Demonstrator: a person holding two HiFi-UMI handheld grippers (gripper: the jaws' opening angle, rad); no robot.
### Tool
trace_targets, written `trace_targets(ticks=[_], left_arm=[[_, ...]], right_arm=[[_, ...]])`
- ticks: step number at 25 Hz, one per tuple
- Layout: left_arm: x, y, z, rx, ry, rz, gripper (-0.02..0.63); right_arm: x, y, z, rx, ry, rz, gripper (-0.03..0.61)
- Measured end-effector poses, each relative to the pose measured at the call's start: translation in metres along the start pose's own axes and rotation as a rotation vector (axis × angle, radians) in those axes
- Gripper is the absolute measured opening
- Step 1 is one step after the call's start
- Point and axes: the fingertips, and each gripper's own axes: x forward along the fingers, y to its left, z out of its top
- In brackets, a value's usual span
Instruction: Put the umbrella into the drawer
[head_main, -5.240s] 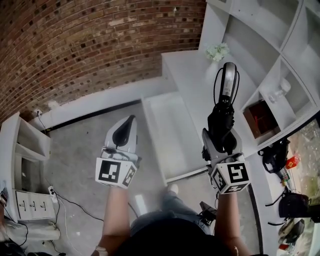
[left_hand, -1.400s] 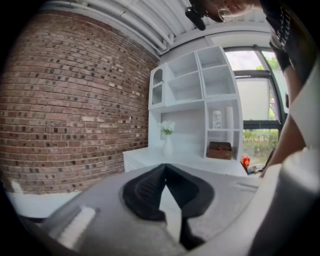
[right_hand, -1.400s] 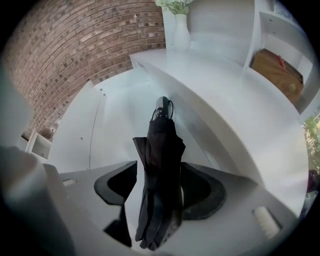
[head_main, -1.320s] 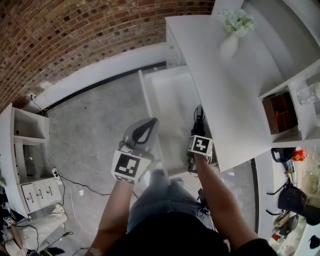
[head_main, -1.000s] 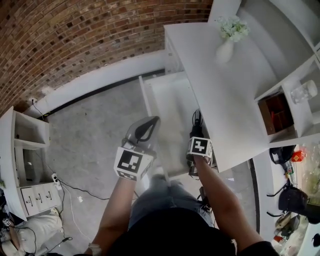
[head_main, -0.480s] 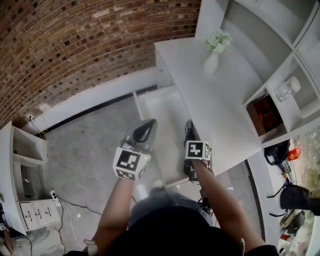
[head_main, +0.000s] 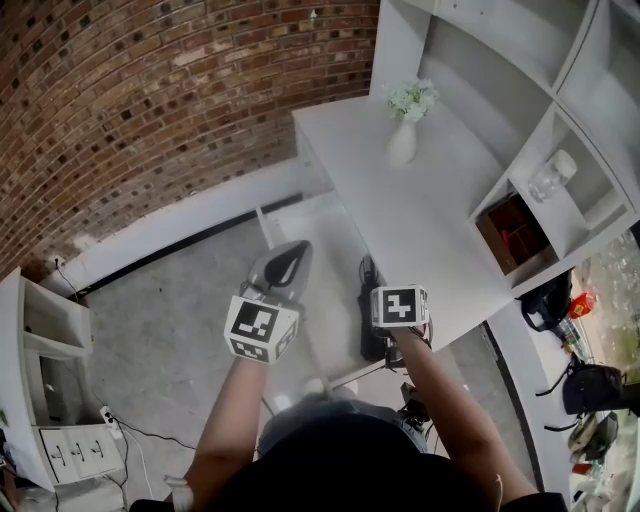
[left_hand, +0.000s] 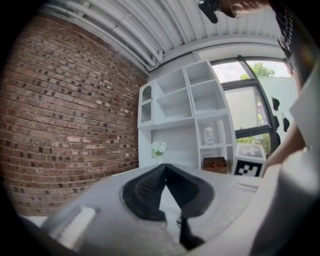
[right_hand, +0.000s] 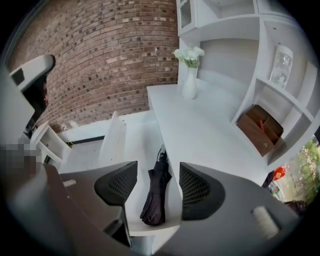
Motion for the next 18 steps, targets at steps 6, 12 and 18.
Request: trace_targets(ticks=[6, 12, 18], left_arm=[[0.003, -0.003, 0.013, 0.015, -0.024, -0.012, -0.002], [0.004, 0.001, 0.025, 0.023, -0.053, -0.005, -0.002], [-0.003, 0.007, 0.046, 0.047, -0.101, 0.016, -0.002]], right_arm=[[-0.038, -0.002, 0.037, -0.035, -0.182, 0.023, 0.245], [-0.071, -0.006, 0.062, -0.061, -0.338, 0.011, 0.216], [-0.106, -0.004, 0.081, -0.119, -0.446, 0.014, 0.208]])
